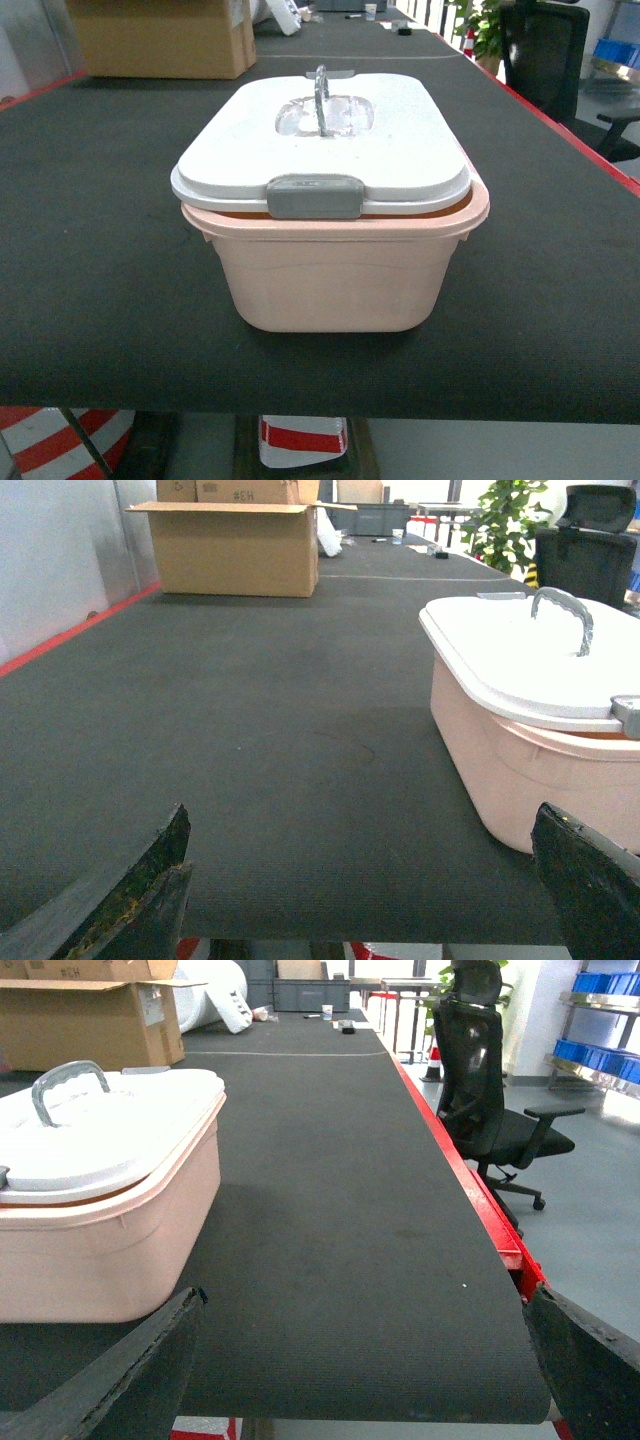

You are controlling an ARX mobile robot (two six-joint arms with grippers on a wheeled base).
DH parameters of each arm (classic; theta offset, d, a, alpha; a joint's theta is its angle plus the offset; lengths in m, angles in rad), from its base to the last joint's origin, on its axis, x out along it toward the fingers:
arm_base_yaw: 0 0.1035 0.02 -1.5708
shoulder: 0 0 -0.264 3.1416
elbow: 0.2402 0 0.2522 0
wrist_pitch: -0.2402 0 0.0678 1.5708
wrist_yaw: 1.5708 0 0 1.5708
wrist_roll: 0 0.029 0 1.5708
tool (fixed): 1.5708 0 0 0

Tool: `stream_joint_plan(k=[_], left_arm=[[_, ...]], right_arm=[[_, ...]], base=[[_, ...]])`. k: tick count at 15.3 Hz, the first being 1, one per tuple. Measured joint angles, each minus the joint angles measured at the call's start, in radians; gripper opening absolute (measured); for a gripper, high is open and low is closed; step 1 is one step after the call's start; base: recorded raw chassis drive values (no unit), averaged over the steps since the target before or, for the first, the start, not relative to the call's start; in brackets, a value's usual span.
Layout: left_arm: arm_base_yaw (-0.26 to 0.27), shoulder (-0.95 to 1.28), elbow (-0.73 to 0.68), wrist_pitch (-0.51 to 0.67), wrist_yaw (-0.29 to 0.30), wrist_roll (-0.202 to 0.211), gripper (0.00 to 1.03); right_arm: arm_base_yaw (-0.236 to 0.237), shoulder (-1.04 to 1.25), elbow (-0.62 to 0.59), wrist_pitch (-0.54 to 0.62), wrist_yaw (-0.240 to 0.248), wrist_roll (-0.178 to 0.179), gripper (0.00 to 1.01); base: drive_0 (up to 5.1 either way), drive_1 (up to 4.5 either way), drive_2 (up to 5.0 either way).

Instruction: Pick capacitor and pack into box

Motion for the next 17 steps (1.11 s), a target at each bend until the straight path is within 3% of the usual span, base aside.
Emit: stream_joint_plan(k=[17], left_arm=[[0.000, 0.000, 0.000, 0.000, 0.000, 0.000, 0.98]], right_arm=[[0.000, 0.000, 0.000, 0.000, 0.000, 0.000, 0.98]], base=[[0.0, 0.00, 0.0]])
